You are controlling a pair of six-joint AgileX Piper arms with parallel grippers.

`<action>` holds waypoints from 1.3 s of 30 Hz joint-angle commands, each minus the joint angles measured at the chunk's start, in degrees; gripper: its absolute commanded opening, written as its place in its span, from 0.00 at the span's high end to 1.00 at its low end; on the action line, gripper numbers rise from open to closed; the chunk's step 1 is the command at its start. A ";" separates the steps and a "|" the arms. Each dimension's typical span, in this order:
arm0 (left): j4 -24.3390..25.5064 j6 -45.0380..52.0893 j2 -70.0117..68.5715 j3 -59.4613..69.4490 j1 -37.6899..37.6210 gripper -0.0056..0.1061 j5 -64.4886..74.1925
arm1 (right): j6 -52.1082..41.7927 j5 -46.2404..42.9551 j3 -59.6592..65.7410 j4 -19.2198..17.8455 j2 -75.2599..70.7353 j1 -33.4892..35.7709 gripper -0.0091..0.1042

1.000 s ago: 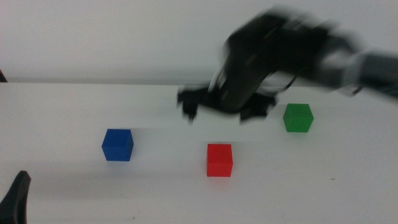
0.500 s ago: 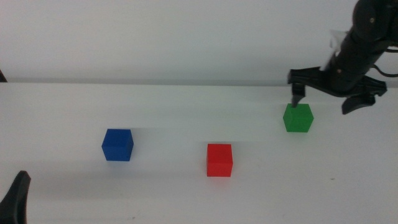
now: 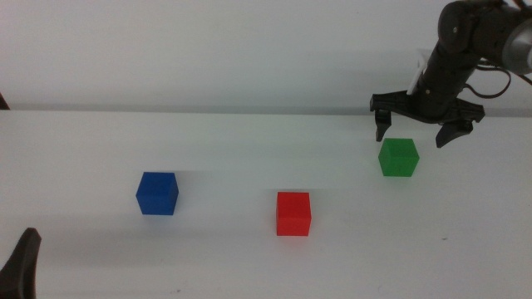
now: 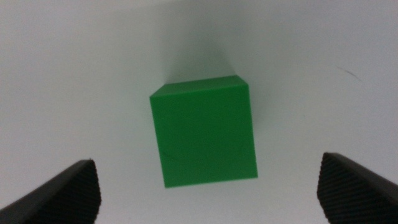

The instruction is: Stack red cubes first, then green, then blue cubes in a specific spot.

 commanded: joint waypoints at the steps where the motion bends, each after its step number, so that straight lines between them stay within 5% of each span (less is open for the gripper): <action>1: -0.63 -0.33 -2.34 2.35 0.11 0.14 -0.17 | -0.79 0.23 -0.87 -0.06 1.02 -0.24 0.10; 32: -0.63 -0.34 -2.34 2.35 0.11 0.14 -0.17 | -0.79 -5.97 -0.87 -1.64 7.14 0.22 0.10; 36: -0.63 -0.34 -2.34 2.35 0.11 0.14 -0.17 | -0.79 -6.78 -0.87 -2.02 7.51 0.22 0.24; 39: -0.63 -0.34 -2.34 2.35 0.11 0.14 -0.17 | -0.79 -7.18 -0.87 -1.80 7.51 0.22 0.47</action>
